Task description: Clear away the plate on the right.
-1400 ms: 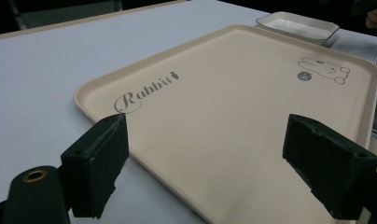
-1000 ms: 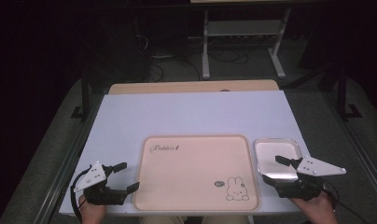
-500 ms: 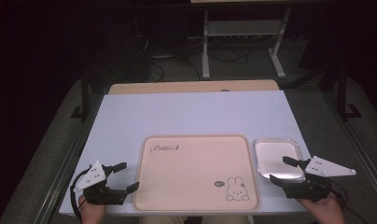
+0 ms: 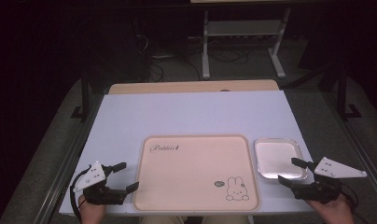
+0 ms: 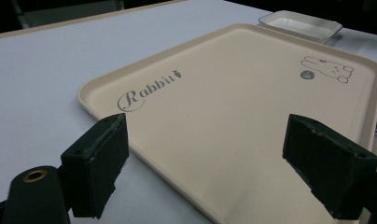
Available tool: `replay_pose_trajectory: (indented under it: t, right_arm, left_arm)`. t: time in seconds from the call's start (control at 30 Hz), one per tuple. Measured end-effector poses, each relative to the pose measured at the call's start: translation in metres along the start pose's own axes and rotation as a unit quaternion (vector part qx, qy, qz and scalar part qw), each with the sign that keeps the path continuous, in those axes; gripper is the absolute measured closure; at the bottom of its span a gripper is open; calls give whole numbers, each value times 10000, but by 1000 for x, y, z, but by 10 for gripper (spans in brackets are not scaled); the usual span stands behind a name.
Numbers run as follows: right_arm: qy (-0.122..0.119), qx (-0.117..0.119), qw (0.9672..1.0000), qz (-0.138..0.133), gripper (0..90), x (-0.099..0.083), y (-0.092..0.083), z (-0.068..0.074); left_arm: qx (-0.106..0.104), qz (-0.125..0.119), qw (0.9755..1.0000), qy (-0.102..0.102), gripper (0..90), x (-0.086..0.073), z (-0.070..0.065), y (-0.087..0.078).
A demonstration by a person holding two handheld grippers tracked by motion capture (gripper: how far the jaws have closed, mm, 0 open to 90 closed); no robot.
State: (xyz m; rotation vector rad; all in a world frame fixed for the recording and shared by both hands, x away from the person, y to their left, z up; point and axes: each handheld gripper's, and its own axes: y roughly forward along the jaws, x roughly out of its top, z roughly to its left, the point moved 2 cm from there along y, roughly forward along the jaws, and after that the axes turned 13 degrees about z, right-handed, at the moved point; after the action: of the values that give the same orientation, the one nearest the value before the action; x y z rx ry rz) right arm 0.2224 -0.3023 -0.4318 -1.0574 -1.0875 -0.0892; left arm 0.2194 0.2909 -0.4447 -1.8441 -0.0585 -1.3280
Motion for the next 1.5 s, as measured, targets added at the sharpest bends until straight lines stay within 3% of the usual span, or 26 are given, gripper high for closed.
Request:
replay_pose_trajectory:
  t: [0.7,1.13,1.5]
  right_arm:
    - [319,-281,9989,192,193,-16,-19,-30]
    - [522,-345,9974,349,212,-21,-19,-47]
    - [839,-416,9940,565,278,-22,-17,-65]
  left_arm:
    - [3,-23,10000,-12,140,0,1,-1]
    - [-3,-48,10000,-24,140,0,1,-1]
    - [1,-57,10000,-23,140,0,2,-2]
